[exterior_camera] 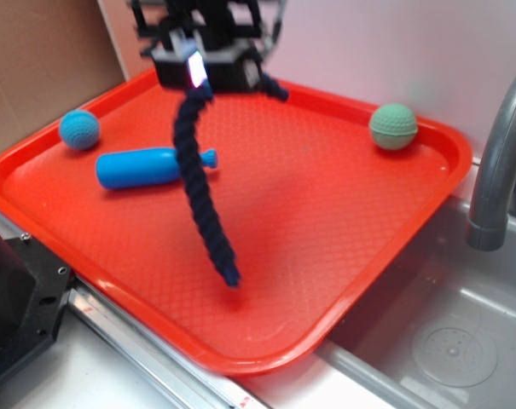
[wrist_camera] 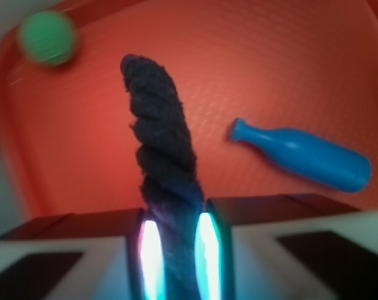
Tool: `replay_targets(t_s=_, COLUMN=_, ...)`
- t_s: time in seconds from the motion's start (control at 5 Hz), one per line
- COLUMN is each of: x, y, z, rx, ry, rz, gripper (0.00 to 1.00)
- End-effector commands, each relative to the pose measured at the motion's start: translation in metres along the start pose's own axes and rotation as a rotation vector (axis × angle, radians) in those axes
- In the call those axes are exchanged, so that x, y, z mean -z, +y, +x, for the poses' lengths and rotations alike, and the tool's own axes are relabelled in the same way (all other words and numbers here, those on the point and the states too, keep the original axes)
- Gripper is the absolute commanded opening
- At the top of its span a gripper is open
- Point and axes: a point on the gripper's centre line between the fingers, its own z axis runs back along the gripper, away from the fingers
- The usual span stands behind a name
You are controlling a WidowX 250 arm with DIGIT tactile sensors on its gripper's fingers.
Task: Grab the blue rope.
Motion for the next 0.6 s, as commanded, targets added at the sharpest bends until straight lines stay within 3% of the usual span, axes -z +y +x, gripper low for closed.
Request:
replay_targets(t_s=0.0, x=-0.081, y=0.009, z=-0.007, rx=0.012, ry=-0.152, rz=-0.036, gripper=0.0)
replay_targets(t_s=0.4, x=-0.064, y=0.014, z=0.0, rx=-0.113, ry=-0.115, rz=0.011, gripper=0.0)
